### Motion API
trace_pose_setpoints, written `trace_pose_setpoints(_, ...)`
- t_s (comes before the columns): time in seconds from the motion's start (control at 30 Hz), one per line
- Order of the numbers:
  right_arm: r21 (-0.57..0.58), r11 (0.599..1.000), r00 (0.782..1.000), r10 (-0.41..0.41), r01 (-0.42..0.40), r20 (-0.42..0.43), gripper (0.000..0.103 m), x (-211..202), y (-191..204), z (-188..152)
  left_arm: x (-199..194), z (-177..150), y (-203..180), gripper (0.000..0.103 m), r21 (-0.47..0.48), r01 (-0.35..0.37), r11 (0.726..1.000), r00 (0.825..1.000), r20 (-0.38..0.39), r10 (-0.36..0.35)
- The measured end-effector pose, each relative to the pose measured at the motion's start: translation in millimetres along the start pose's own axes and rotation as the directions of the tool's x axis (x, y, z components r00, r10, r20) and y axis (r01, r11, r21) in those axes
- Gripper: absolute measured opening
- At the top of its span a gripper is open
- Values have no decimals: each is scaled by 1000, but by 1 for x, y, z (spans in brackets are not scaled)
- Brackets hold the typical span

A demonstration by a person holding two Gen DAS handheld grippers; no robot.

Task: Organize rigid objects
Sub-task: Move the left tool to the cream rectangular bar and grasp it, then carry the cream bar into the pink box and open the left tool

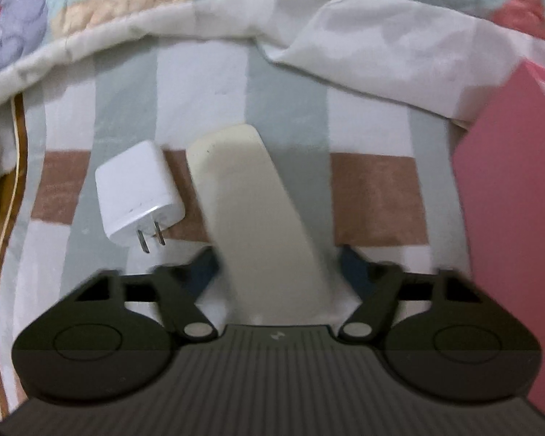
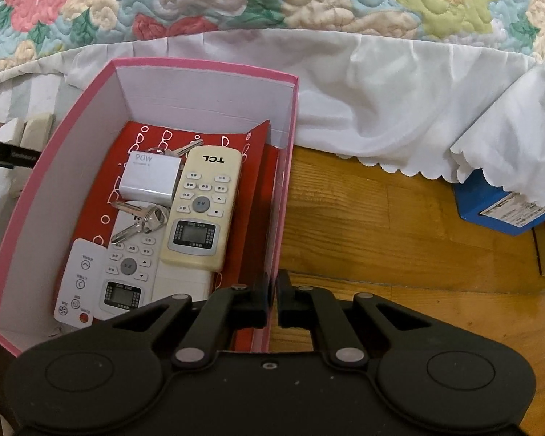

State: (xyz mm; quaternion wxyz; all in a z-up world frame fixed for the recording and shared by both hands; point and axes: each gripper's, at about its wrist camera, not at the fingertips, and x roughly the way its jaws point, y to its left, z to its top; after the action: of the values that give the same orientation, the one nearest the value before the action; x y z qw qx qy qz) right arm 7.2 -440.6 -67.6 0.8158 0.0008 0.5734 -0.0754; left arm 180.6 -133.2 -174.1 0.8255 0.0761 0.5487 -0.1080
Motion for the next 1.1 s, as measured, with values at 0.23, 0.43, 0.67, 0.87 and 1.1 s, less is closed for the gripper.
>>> trace_pose_setpoints(0.23, 3, 1000, 1000, 2, -2, -2, 9, 0, 0, 0, -17, -28, -3, 53, 95, 115, 989, 993, -23, -113)
trace_pose_setpoints(0.43, 0, 1000, 1000, 5, -5, -3, 11, -2, 1, -1, -27, -47, -18, 53, 186, 141, 972, 989, -72, -129)
trace_pose_setpoints(0.67, 7, 1000, 1000, 10, -10, -4, 11, -3, 0, -2, -15, -33, -27, 71, 159, 103, 982, 994, -45, -97)
trace_pose_setpoints(0.87, 13, 1000, 1000, 12, -12, -6, 12, -3, 0, -1, -23, -35, -18, 50, 139, 116, 983, 993, -30, -113)
trace_pose_setpoints(1.1, 12, 1000, 1000, 13, -13, -5, 12, -3, 1, -2, -59, -39, -9, 50, 89, 201, 976, 978, 38, -205)
